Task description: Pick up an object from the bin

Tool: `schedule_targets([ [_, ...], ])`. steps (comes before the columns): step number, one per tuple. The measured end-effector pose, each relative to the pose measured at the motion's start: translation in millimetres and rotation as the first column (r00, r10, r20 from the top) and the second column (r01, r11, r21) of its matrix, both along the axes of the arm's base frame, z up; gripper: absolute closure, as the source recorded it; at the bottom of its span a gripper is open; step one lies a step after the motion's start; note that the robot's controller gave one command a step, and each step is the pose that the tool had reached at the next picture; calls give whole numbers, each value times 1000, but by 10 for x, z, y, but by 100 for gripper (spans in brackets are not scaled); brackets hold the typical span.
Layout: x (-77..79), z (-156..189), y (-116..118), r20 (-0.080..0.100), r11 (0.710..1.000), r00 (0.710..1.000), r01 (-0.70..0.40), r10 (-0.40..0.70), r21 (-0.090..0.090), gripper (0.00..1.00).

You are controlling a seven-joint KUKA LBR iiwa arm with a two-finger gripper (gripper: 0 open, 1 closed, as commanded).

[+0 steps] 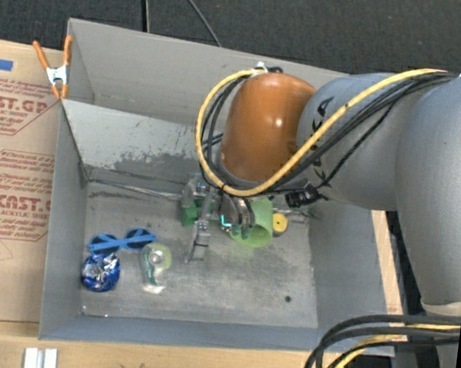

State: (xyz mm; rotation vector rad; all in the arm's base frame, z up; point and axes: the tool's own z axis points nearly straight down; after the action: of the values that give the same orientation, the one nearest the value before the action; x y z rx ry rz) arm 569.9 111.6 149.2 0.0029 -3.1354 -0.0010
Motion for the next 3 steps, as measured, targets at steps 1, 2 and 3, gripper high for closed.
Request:
schedule_targets([
  [1,-112,-827,619,0,989,989,145,-145,-1,0],
  [2,-76,-768,613,9,989,989,148,-148,5,100],
  [3,-350,-772,707,13,994,994,107,-107,2,100],
])
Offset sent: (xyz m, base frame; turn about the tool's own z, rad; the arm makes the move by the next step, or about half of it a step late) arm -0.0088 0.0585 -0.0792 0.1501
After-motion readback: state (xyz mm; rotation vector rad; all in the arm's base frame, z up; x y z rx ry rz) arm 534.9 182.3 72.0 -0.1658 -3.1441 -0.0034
